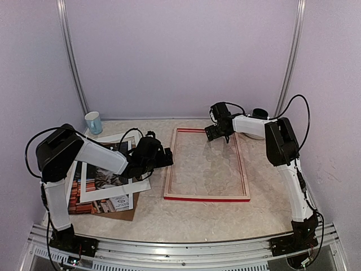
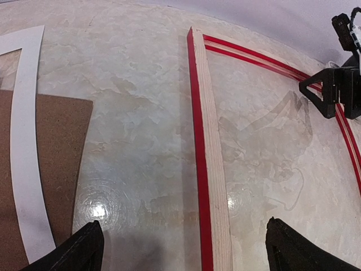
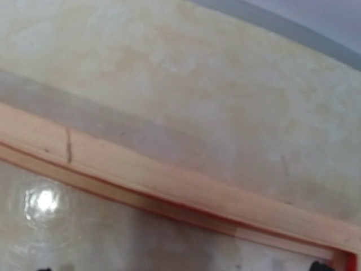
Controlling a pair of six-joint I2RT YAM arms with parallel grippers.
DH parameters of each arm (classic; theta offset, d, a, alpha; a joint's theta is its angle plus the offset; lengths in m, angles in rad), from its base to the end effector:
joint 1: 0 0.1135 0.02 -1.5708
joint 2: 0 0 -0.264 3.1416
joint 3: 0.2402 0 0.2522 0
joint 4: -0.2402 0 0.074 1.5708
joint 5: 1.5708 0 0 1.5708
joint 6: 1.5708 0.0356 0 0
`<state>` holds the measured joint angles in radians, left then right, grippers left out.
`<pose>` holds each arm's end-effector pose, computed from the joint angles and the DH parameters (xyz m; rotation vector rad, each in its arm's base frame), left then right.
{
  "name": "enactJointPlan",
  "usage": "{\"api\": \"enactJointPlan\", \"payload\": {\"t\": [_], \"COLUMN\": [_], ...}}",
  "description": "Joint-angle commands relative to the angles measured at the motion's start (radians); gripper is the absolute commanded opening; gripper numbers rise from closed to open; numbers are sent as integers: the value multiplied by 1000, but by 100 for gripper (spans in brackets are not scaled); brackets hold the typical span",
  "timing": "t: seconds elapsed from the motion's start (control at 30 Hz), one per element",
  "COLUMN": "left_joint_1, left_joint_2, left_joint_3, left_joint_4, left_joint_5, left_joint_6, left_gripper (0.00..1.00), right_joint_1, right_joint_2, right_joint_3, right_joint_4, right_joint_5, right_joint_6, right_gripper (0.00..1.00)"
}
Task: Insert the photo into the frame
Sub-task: Press the glass panel against the frame body.
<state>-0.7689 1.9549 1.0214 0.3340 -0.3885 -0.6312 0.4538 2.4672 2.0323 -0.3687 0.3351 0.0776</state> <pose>0.2977 -0.2693 0.1367 -0.0743 2.1459 -0.4049 0.4980 0.2299 0.1521 -0.2778 2.3053 -0.1326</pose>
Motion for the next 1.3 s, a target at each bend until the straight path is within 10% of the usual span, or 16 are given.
{"api": "enactJointPlan", "payload": {"t": [0.0,0.43,1.27], "left_joint_1": [-1,-6,-93], "left_joint_2": [-7,-22,-459], "left_joint_3": [-9,-24,-201], "left_joint_4": [25,42,-477], "left_joint_5": [4,-2,-268], "left_joint_6": [2,8,-223], "left_gripper": [99,99,99], "right_joint_1": [-6,-5,96], "right_joint_2": [52,14,-669], "right_joint_3": [51,37,-744], "right_joint_4": [-21,-44,95], "right_joint_5": [-29,4,-432], "right_joint_6": [12,24,258], "right_gripper": [99,99,99]}}
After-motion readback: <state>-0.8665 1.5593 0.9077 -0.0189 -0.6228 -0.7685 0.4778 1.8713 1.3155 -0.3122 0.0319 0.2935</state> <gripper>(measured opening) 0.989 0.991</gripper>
